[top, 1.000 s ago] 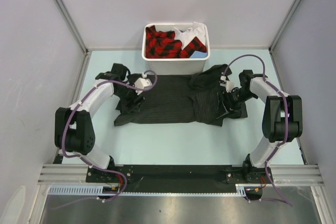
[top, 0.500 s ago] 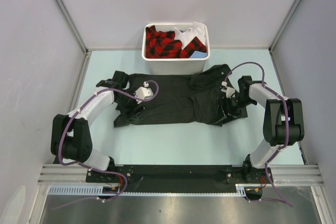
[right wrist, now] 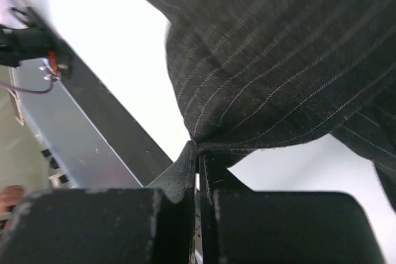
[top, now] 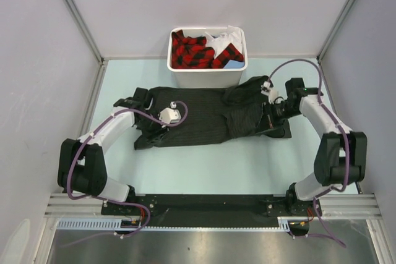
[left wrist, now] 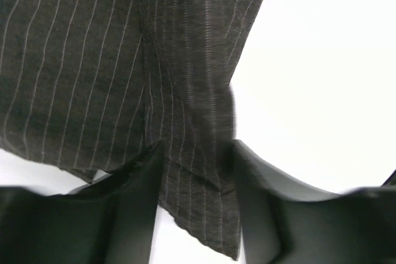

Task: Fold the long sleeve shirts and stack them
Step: Flatten the shirt out

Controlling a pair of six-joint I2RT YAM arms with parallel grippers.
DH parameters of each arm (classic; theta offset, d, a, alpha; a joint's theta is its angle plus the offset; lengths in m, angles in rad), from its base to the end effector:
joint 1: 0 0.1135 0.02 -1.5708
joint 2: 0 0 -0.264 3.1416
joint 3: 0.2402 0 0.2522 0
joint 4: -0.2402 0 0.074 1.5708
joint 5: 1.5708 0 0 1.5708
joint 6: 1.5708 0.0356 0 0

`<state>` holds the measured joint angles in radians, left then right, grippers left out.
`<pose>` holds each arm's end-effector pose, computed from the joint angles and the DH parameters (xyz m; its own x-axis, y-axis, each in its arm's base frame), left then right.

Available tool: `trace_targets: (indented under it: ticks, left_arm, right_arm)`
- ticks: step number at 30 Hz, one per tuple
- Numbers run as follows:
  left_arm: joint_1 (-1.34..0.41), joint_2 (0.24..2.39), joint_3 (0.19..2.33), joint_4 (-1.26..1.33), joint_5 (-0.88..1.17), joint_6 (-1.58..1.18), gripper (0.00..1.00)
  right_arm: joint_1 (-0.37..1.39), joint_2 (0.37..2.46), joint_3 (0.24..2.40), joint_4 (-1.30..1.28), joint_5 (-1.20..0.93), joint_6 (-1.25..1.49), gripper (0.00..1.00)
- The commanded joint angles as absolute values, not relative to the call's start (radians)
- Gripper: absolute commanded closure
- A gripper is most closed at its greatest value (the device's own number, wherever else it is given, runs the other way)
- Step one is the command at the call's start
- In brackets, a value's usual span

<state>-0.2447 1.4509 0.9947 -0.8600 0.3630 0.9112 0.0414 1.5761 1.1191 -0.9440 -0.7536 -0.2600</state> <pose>0.2509 -0.0757 0.2177 -0.3278 0.8433 -0.4259 0.9339 0.3572 -0.0116 0.2833 0.0361 0.2247 -0.9142 -0.2255 -0.3367 -0.3940 0.6890 0.6083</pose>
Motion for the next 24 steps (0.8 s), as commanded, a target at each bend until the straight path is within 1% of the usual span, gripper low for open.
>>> trace_targets:
  ticks: [1,3,4,5,6,12,18,21,22,24]
  left_arm:
    - [-0.258,1.427,0.996,-0.838,0.330,0.948,0.62]
    - [-0.258,1.411,1.009,-0.841,0.330,0.946,0.78]
    - [-0.258,1.405,1.014,-0.839,0.328,0.943,0.92]
    - [-0.258,1.401,1.025,-0.836,0.328,0.936,0.97]
    - [-0.256,1.387,1.029,-0.833,0.327,0.931,1.00]
    - [-0.238,1.342,1.084,-0.834,0.336,0.923,1.00]
    - [-0.238,1.214,1.083,-0.903,0.379,1.000,1.00]
    - [-0.244,1.088,1.065,-0.977,0.443,1.072,1.00]
    - [-0.245,1.047,1.049,-0.998,0.462,1.092,1.00]
    - [-0.259,0.924,1.025,-1.073,0.500,1.168,1.00]
  right_arm:
    - [0.025,1.427,1.282,-1.095,-0.922,-0.340,1.00]
    - [0.018,1.379,1.325,-1.123,-0.939,-0.353,1.00]
    - [0.008,1.362,1.354,-1.141,-0.952,-0.362,1.00]
    - [0.008,1.329,1.365,-1.144,-0.954,-0.364,1.00]
    - [0.008,1.316,1.373,-1.144,-0.953,-0.364,1.00]
    - [-0.078,1.266,1.460,-1.189,-0.937,-0.402,1.00]
    - [-0.104,1.161,1.555,-1.379,-0.835,-0.659,1.00]
    - [-0.103,1.022,1.581,-1.419,-0.796,-0.811,1.00]
    - [-0.103,0.943,1.580,-1.427,-0.787,-0.842,1.00]
    - [-0.103,0.846,1.566,-1.466,-0.772,-0.950,1.00]
